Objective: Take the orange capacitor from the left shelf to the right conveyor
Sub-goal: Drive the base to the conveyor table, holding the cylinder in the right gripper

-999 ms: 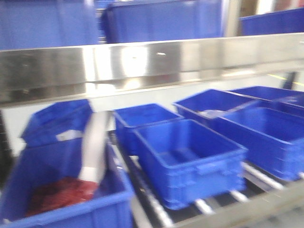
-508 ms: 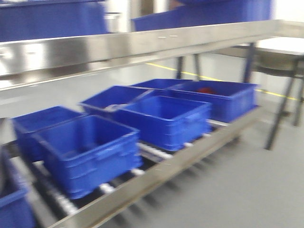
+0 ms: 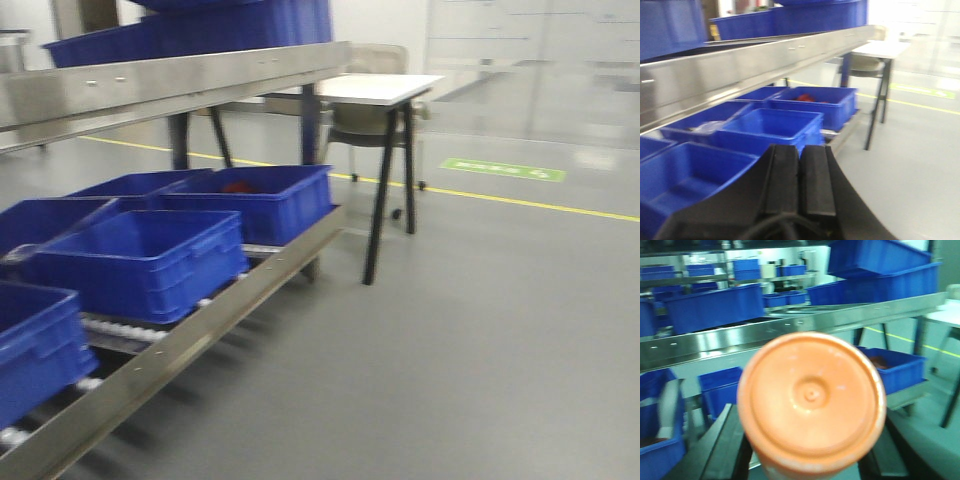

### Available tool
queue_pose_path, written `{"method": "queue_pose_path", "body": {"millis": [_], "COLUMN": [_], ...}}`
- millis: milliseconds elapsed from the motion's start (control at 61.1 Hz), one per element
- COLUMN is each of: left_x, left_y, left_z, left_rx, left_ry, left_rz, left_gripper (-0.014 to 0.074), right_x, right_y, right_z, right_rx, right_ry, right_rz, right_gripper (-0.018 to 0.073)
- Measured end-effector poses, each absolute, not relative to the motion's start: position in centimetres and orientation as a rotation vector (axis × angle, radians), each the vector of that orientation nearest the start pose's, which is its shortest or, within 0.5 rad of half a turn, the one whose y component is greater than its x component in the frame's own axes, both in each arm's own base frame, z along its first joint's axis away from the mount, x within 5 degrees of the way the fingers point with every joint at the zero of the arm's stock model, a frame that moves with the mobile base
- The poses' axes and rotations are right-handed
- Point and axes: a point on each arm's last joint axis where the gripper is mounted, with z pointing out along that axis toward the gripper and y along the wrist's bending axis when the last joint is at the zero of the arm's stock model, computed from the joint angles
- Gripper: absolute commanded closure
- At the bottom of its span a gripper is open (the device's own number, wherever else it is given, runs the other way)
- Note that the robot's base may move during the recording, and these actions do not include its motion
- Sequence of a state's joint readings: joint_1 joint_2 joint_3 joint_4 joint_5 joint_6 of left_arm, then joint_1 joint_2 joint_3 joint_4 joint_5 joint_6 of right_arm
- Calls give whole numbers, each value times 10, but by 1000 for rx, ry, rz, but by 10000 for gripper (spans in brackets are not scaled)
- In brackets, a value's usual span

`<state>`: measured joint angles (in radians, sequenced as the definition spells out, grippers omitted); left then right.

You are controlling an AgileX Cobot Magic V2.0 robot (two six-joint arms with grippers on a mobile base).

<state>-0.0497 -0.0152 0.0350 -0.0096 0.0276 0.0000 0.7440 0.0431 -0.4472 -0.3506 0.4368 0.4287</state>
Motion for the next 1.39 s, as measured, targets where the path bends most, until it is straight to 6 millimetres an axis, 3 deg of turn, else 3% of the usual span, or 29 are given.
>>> {"method": "queue_pose_path", "body": {"millis": [1392], "left_x": [57], "left_y": [-3], "left_z": [200], "left_rx": [31], "left_ry": [1531], "left_rz": [-47], "left_gripper": [722], "right_x": [24], "right_y": [4], "right_z": [318], "right_rx": [-360], "right_ry": [1478], "right_rz": [577], "right_gripper": [510]}}
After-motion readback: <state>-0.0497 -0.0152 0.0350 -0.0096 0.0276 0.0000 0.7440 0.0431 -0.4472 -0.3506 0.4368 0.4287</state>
